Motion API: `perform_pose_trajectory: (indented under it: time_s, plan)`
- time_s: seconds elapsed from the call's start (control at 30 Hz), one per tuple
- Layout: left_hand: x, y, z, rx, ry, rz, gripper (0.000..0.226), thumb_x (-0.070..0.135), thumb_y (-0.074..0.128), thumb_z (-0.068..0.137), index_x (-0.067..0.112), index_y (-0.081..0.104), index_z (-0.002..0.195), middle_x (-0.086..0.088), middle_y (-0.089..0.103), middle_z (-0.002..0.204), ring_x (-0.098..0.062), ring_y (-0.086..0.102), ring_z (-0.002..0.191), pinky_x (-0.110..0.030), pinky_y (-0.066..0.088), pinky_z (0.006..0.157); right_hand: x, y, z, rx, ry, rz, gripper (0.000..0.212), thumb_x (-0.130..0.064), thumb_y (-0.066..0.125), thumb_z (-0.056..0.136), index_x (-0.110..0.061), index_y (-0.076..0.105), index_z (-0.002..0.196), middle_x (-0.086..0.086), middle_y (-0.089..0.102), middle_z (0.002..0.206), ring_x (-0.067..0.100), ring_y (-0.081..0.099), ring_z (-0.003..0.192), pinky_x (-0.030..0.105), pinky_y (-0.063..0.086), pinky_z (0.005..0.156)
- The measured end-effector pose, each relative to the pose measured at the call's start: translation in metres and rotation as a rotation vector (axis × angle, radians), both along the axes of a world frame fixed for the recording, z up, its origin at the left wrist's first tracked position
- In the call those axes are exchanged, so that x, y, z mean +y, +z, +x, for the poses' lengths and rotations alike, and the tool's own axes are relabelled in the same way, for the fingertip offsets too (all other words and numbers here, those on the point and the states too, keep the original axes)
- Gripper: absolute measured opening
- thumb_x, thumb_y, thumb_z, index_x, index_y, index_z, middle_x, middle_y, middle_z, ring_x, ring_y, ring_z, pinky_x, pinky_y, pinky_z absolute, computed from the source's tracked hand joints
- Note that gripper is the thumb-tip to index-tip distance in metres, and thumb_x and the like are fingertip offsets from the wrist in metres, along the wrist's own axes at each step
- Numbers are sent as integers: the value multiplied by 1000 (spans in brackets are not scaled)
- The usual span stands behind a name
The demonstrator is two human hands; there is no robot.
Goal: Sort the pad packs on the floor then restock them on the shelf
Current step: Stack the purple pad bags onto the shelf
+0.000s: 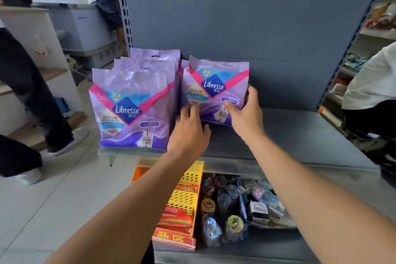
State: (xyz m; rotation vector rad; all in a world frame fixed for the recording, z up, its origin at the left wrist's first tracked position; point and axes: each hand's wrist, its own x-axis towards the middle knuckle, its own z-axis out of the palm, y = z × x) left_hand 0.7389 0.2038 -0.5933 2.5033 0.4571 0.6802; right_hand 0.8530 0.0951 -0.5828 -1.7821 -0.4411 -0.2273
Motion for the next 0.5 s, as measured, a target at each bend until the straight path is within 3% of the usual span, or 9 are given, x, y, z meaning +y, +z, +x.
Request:
perform_pose_trajectory:
  time_s: [0.27,0.4,0.5]
  plan:
    - [10,-2,4,143,-1,72,43,25,50,95,15,37,135,-10,43,135,-33,48,121,-44,44,97,32,-4,23,-12,30,-140,49,-25,69,89,-20,39,128,-1,60,124,10,60,101,13,45,61]
    - [13,-4,13,163,1,73,42,27,49,95,15,39,134,-9,45,134,-32,50,118,-42,45,95,33,-15,34,17,39,-259,42,-27,69,89,-19,39,118,4,60,124,21,61,109,25,48,67]
    - [14,-5,17,155,2,66,42,28,49,95,16,40,134,-8,45,134,-30,50,119,-41,45,95,29,-16,40,37,70,-297,40,-30,68,90,-20,38,115,2,61,124,21,62,110,26,48,69]
